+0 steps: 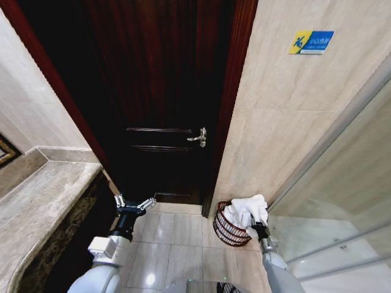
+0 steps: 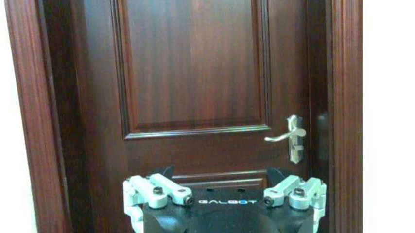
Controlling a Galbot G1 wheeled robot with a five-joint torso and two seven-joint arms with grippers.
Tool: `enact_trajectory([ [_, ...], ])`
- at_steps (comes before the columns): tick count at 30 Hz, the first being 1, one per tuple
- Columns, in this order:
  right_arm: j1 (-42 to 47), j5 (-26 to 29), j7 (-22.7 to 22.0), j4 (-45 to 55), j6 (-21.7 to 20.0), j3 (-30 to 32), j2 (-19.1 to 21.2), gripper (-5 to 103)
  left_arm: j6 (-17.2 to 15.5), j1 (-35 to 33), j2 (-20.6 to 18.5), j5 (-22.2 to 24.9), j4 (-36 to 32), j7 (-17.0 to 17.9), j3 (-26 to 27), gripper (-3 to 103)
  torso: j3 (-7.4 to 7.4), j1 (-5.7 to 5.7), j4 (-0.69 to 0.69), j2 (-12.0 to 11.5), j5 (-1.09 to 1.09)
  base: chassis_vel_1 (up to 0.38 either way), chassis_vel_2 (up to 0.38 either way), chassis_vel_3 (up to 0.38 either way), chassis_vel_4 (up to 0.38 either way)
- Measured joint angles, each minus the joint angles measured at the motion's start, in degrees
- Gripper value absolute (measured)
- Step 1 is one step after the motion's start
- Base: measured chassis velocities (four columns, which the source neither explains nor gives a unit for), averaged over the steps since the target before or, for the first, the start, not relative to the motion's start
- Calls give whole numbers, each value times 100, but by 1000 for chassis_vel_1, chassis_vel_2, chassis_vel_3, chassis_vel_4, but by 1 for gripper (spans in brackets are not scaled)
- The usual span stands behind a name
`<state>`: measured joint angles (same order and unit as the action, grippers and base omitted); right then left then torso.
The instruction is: Discard the used towel into the hamper.
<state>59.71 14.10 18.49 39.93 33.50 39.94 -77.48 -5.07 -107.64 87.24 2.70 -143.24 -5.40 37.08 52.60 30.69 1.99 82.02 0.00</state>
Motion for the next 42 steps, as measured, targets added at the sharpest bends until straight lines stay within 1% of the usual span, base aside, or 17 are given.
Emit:
enact_trajectory([
  [5, 22, -40, -61, -73, -12, 0, -16, 21, 0, 0, 0, 0, 0, 0, 0, 94, 0, 1, 0, 0, 0, -126, 120, 118, -113],
  [6, 34, -92, -80, -96, -43, 9, -23, 21, 0, 1, 0, 0, 0, 0, 0, 94, 1, 4, 0, -1, 0, -105, 126, 138, -139],
  [8, 58, -237, -104, -97, -237, 19, -14, 21, 0, 2, 0, 0, 0, 0, 0, 94, 2, 9, 0, -2, 0, -101, 136, 114, -117],
  [9, 58, -237, -104, -97, -237, 19, -14, 21, 0, 2, 0, 0, 0, 0, 0, 94, 2, 9, 0, -2, 0, -101, 136, 88, -96],
  [12, -39, -480, -58, -147, -810, 51, 47, 21, 0, 2, 0, 0, 0, 0, 0, 94, 2, 5, 1, -2, -1, -37, 41, 41, -29],
  [13, -39, -480, -58, -147, -810, 51, 47, 21, 0, 2, 0, 0, 0, 0, 0, 94, 2, 5, 1, -2, -1, 0, 0, 0, 0],
  [15, -251, -558, 23, -347, -1216, 64, 83, 21, 0, 1, 0, 0, 0, 0, 0, 94, 0, -1, -1, -1, -1, 15, -35, -20, 18],
  [16, -386, -645, 34, -488, -1331, 90, 85, 21, 0, 0, 0, 0, 0, 0, 0, 94, 0, -2, 0, 0, 0, 50, -69, -55, 44],
  [17, -386, -645, 34, -488, -1331, 90, 85, 21, 0, 0, 0, 0, 0, 0, 0, 94, 0, -2, 0, 0, 0, 50, -69, -55, 44],
  [20, -666, -1184, -17, -742, -1716, 115, 83, 21, 0, 0, 0, 0, 0, -1, 0, 94, -1, -2, 1, 0, -1, 13, -15, -18, 15],
  [21, -666, -1184, -17, -742, -1716, 115, 83, 21, 0, 0, 0, 0, 0, -1, 0, 94, -1, -2, 1, 0, -1, 0, 0, 0, 0],
  [23, -759, -1569, -65, -816, -1979, 109, 55, 21, 0, 0, 0, 0, 0, 0, 0, 94, 0, 0, 1, 0, -1, 0, 0, 0, 0],
  [24, -759, -1569, -65, -816, -1979, 109, 55, 21, 0, 0, 0, 0, 0, 0, 0, 94, 0, 0, 1, 0, -1, 0, 0, 0, 0],
  [28, -848, -1969, -117, -959, -2256, 138, -7, 21, 0, 1, 0, 0, 0, 0, 0, 94, 1, 3, -1, 0, -1, 0, 0, 0, 0],
  [29, -848, -1969, -117, -959, -2256, 138, -7, 21, 0, 1, 0, 0, 0, 0, 0, 94, 1, 3, -1, 0, -1, 0, 0, 0, 0],
  [33, -991, -2218, -161, -1071, -2493, 126, -60, 21, 0, 1, 0, 0, 0, 0, 0, 94, 0, 2, 0, 0, -1, 0, 0, 0, 0],
  [42, -1125, -2260, -84, -1216, -2568, 75, -46, 21, 0, 1, 0, 0, 0, 0, 0, 94, 0, 0, 0, 0, 0, -22, 22, 24, -31],
])
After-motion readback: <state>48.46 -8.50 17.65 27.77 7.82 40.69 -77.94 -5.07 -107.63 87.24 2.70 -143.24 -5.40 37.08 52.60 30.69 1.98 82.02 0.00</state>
